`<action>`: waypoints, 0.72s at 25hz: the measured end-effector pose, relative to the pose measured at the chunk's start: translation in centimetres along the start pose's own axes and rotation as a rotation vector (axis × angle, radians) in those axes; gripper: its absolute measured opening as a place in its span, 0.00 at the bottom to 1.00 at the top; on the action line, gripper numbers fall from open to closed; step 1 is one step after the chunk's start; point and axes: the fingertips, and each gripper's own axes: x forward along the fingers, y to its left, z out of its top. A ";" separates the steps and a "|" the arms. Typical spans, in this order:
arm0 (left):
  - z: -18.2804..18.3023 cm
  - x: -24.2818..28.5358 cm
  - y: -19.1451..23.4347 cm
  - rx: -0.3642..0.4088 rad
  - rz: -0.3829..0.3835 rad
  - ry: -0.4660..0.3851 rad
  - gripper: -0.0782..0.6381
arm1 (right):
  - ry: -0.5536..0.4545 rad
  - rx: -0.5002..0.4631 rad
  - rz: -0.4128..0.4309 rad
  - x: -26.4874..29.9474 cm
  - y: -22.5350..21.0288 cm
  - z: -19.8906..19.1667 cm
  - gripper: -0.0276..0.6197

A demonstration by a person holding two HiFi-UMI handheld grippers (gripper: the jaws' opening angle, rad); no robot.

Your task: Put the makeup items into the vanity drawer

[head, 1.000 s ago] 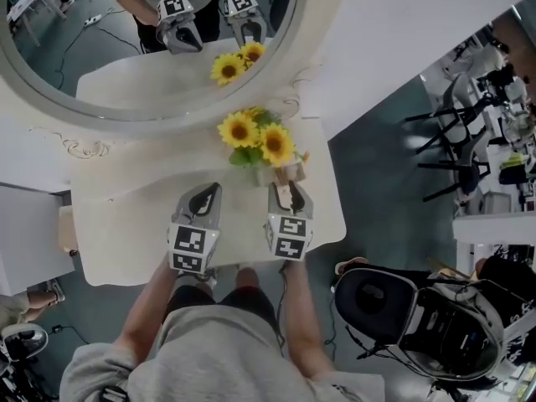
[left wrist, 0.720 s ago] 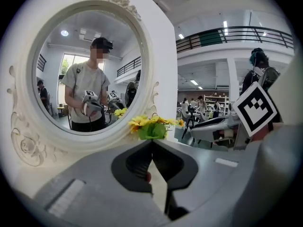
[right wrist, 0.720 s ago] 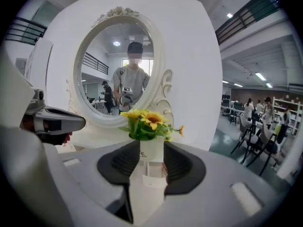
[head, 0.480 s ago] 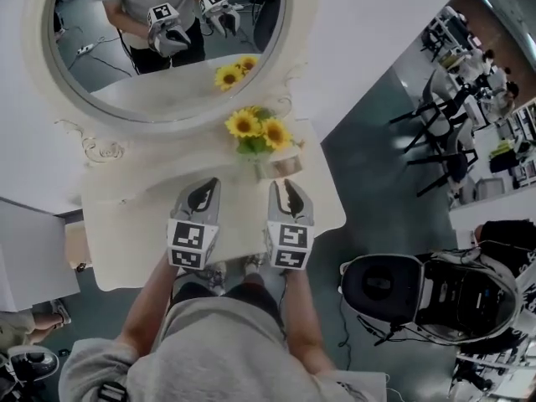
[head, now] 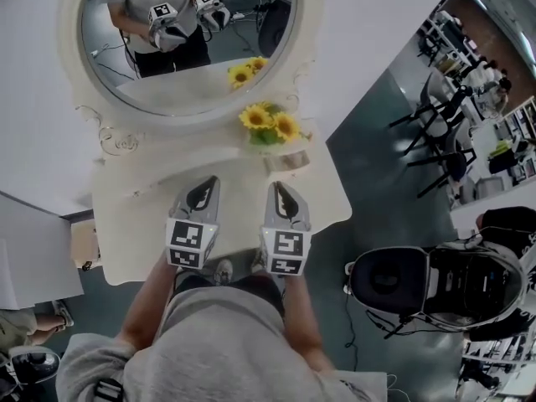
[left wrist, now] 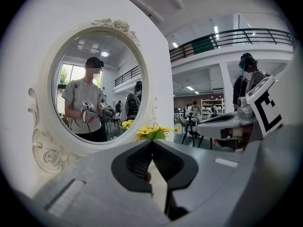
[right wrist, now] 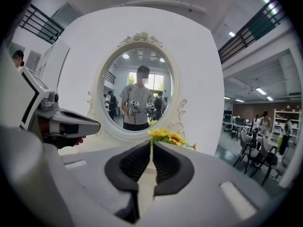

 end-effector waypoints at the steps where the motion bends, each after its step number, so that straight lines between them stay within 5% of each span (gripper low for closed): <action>1: 0.0 -0.3 0.1 -0.001 -0.001 -0.003 0.12 | -0.003 -0.001 0.000 -0.1 0.3 0.0 0.07; 18: -0.6 -0.7 0.9 0.014 -0.026 -0.028 0.12 | -0.015 0.013 -0.026 0.1 1.6 -0.8 0.05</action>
